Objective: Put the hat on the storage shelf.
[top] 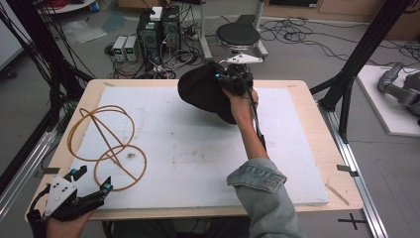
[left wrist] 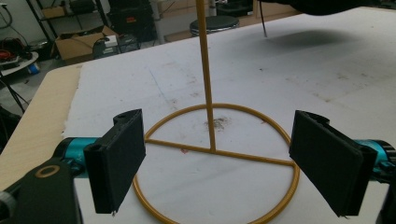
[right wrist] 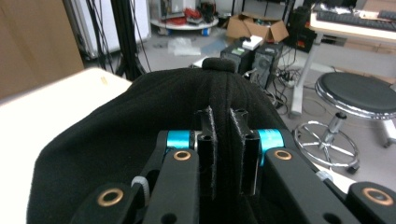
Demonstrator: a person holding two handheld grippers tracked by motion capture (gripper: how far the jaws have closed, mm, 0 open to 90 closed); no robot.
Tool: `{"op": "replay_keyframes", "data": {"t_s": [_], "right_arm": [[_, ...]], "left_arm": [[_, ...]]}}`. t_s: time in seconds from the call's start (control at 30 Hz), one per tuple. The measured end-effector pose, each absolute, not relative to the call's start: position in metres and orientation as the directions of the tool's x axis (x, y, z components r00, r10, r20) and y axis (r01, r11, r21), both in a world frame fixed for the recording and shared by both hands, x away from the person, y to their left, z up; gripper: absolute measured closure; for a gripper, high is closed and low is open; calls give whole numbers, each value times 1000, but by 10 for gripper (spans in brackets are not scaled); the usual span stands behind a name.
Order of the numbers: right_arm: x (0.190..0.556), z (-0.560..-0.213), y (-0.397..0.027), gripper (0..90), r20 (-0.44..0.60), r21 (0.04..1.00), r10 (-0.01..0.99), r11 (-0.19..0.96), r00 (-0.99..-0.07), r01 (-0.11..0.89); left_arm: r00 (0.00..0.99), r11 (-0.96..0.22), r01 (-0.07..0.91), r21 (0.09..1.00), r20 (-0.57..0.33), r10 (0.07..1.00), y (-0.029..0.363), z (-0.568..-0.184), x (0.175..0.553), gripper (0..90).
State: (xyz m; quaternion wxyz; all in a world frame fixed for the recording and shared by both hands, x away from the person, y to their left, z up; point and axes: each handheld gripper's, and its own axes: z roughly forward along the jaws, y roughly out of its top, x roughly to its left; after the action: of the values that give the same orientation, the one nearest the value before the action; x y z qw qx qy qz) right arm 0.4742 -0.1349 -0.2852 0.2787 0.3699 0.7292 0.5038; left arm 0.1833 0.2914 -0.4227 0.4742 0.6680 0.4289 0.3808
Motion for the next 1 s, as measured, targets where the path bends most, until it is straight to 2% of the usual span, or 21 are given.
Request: {"op": "replay_keyframes", "data": {"t_s": [0.57,1.0], "right_arm": [[454,-243,-139,835,-61,980,775,165,-629,109],[437,-222,-125,835,26,998,689,24,-724,58]], "left_arm": [[343,-181,210,961,101,934,292,-423,183,187],[345,-180,210,961,100,933,291,-423,183,188]]}}
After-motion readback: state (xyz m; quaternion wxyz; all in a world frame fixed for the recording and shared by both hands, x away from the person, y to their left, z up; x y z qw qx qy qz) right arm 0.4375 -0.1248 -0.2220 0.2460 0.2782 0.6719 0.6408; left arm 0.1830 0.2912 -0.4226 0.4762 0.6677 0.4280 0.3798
